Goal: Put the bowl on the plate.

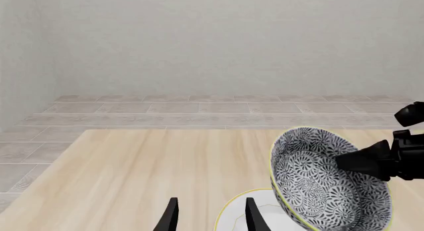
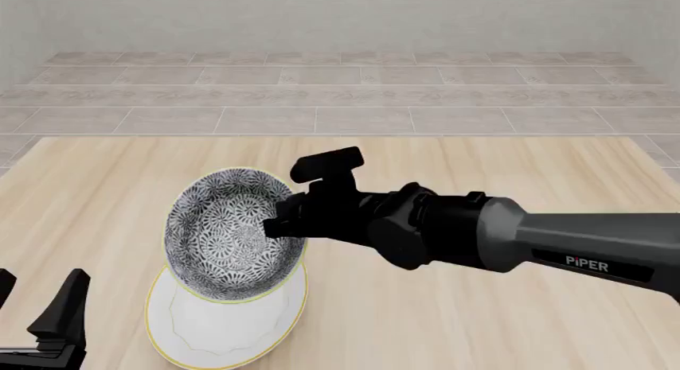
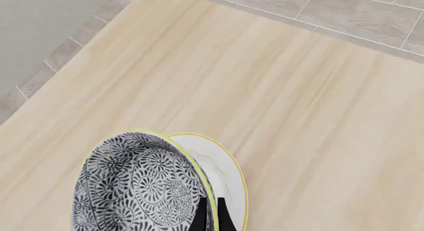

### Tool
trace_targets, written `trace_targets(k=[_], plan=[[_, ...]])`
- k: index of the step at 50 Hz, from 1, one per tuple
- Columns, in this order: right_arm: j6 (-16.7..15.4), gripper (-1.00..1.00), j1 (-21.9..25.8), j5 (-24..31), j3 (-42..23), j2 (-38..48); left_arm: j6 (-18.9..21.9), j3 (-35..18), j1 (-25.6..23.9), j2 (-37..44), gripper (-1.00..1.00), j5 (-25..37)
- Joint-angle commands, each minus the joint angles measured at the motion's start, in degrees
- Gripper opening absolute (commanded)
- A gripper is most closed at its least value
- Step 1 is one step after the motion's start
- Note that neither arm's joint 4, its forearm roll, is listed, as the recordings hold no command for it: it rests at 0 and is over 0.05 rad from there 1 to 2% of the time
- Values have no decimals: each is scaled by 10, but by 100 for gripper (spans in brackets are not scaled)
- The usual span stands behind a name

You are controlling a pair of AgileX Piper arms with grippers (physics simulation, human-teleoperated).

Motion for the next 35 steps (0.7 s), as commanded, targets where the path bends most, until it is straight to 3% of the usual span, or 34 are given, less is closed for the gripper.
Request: trace_targets(k=[1,35], plan=[[5,-100,1,-6,-3,6,0,0,0,0,100,0],[13,-100,18,-23,7,37,0,0,0,0,100,0]])
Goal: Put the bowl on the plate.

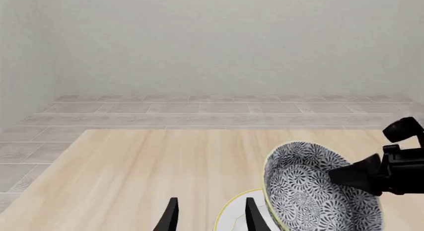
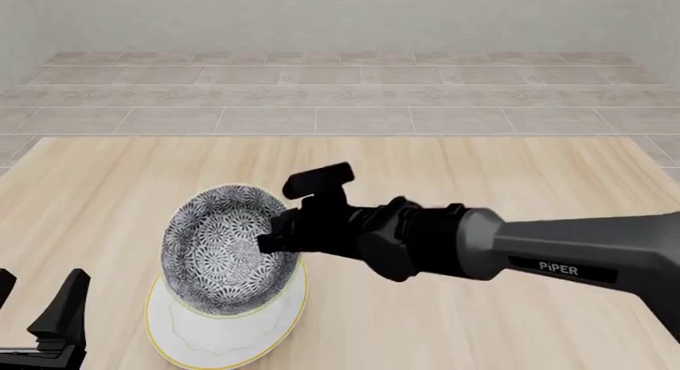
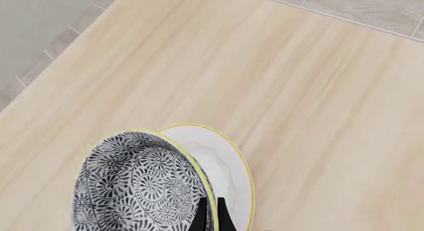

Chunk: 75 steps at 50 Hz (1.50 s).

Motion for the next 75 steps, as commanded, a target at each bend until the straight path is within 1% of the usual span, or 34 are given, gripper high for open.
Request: trace_targets(k=[1,21,53,75], plan=[[6,-100,5,-7,2,8,0,0,0,0,100,0],[7,-100,8,-14,3,23,0,0,0,0,100,0],[12,-100,17,-14,-22,64,0,0,0,0,100,0],[18,-100,25,-22,-17,77,0,0,0,0,100,0]])
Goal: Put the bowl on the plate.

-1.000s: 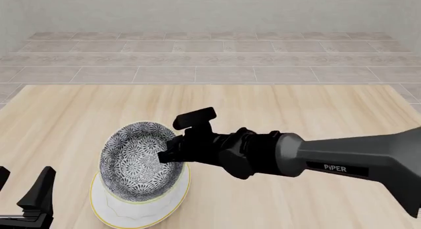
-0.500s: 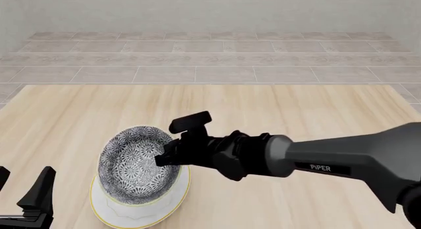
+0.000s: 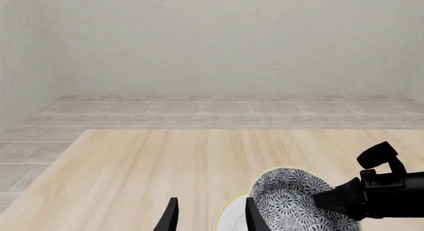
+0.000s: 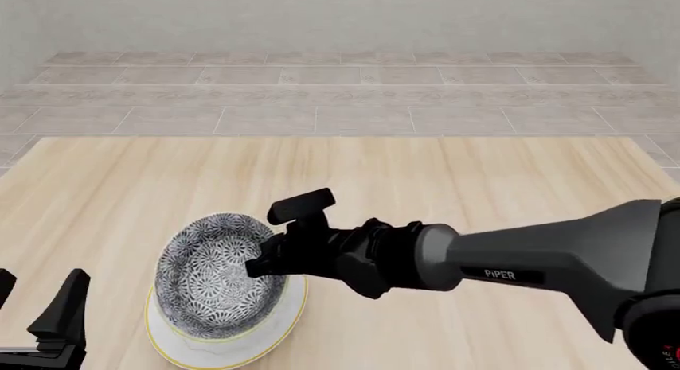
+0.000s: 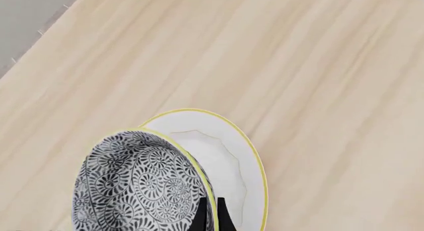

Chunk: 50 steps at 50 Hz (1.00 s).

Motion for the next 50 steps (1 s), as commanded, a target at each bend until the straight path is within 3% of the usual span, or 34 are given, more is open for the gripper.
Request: trace_targets(k=[1,50], plan=[[7,-100,4,-5,-1,5,0,0,0,0,100,0],[15,-100,5,-17,2,24,0,0,0,0,100,0]])
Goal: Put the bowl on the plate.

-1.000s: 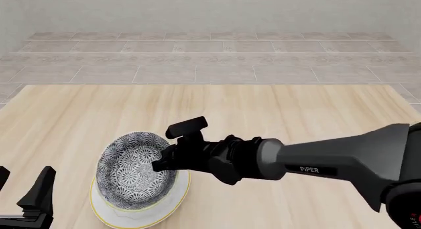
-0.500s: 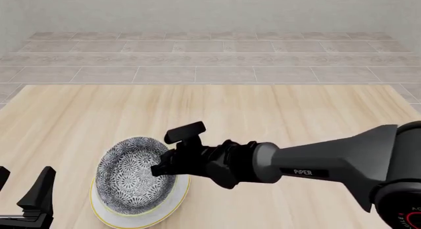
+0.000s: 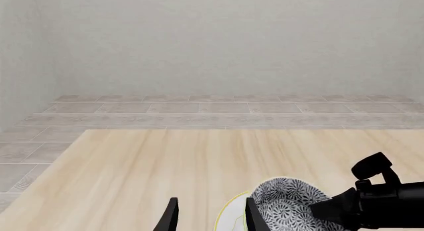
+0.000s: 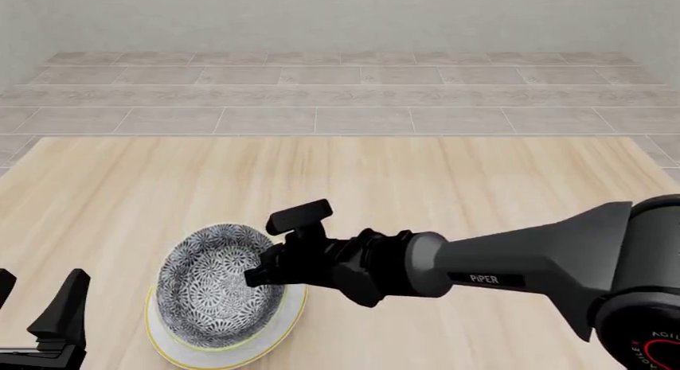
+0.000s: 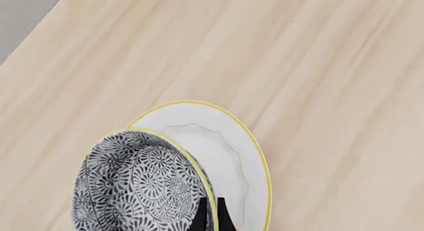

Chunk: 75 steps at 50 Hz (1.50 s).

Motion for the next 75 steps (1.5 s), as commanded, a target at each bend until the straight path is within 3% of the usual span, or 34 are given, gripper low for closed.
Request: trace_targets(k=[1,34,35,62,75], plan=[[3,-100,-1,-3,-2,0,0,0,0,0,100,0],[2,-100,-3,-1,-7,3,0,0,0,0,100,0],[4,100,1,-3,-5,3,0,0,0,0,100,0],[-6,100,-5,1,-5,-17,0,0,0,0,100,0],[-38,100,-26,26,-6,-96,0,0,0,0,100,0]])
